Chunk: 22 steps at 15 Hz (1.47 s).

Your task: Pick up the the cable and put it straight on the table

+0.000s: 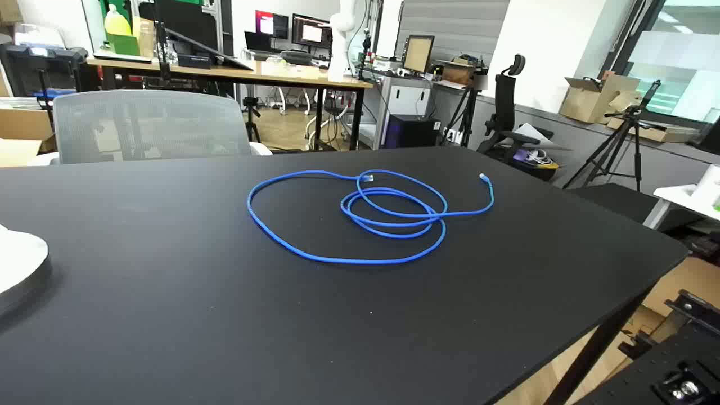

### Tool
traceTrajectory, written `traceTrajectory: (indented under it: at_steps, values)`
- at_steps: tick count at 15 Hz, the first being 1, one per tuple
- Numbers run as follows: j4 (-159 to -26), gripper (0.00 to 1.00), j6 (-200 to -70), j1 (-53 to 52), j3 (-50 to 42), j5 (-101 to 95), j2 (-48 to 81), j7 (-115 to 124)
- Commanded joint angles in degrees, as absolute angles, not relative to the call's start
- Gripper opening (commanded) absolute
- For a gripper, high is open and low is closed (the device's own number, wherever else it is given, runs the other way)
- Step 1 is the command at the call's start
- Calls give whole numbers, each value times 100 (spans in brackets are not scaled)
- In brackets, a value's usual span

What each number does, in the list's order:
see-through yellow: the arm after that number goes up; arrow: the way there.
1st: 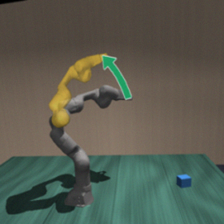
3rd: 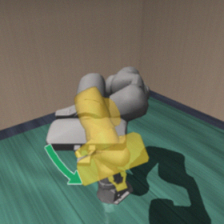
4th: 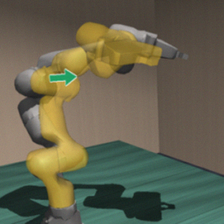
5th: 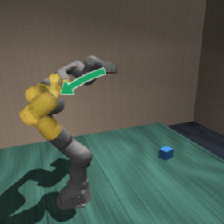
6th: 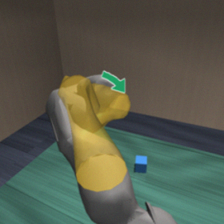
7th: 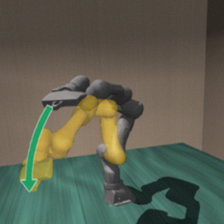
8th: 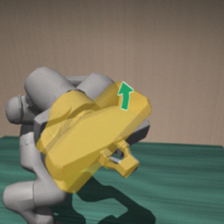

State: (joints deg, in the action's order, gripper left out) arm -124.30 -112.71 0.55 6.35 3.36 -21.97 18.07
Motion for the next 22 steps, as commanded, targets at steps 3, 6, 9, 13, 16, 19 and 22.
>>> traceTrajectory:
  at_steps: [3,6,9,13,16,19,22]
  values:
    - [-12417,100,-11261,20,605,321,-2191,1817]
    - [-12417,100,-11261,20,605,321,-2191,1817]
    - [-12417,100,-11262,20,605,321,-2191,1817]
    - [-12431,100,-11231,23,524,373,-2111,1658]
    - [-12538,100,-11197,43,276,446,-1950,1094]
    - [-12650,100,-11304,82,-100,621,-1738,193]
    - [-12657,100,-11241,100,-398,442,-1435,-1083]
